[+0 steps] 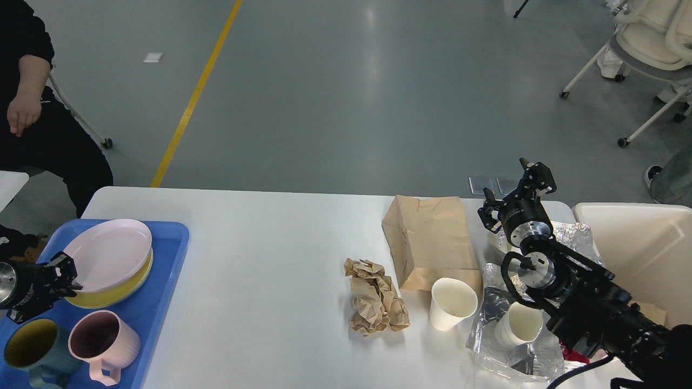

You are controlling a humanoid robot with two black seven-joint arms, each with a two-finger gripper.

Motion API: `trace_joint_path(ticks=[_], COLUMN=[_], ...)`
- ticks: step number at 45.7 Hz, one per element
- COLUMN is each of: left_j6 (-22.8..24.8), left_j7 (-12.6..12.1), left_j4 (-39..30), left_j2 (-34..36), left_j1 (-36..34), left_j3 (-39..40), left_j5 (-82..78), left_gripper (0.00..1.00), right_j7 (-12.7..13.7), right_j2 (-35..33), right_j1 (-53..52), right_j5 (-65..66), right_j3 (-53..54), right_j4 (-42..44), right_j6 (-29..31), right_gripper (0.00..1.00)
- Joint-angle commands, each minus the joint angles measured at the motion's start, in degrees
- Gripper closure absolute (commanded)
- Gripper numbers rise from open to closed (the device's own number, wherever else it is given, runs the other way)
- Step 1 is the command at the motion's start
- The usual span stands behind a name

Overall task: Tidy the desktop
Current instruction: 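Lay the pink plate onto the yellow plate and release, then withdraw the left gripper upward away from the tray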

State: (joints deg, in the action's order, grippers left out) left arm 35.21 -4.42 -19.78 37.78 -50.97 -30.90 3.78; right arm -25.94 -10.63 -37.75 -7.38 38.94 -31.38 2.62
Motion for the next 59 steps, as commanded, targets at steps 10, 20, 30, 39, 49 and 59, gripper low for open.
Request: trace_joint_path(ticks=[10, 20, 30, 39, 49, 59], left_j6=[-5.23, -6.29, -4.27, -3.65, -3.65, -2.51], left_j7=[0.20, 0.02, 1.86, 5.29, 12.23, 21.99], left_j4=[0.00, 0.09, 0.01, 0.27, 0.27, 0.18], left_j2=[0.28, 0.89, 4.68, 4.94, 5.03, 2.04], left_j1=[0.26, -0.44, -4.31, -4.13, -2.91, 5.09], left_j3=[0.05, 0.05, 6.37, 14.38, 28.16, 53.90], left_j5=[0.43, 0.70, 4.30, 5.89, 6.24, 5.97], left_gripper=[0.22, 0.07, 0.04, 0.04, 0.04, 0.04], right_j7=[0.01, 0.01, 0.01, 0.01, 0.01, 0.01], right_j2=[0.00, 0.00, 0.00, 0.00, 0.00, 0.00], right_j1=[0.05, 0.05, 0.05, 0.05, -0.04, -0.04], right_j5=[0.00, 0.00, 0.00, 0.00, 0.00, 0.00], right_j3=[0.00, 0.00, 0.00, 0.00, 0.00, 0.00], right_j4=[0.00, 0.00, 0.00, 0.00, 0.00, 0.00], right_j6=[-0.07, 0.02, 0.02, 0.02, 0.02, 0.02], right_gripper=[0.00, 0.00, 0.00, 0.00, 0.00, 0.00])
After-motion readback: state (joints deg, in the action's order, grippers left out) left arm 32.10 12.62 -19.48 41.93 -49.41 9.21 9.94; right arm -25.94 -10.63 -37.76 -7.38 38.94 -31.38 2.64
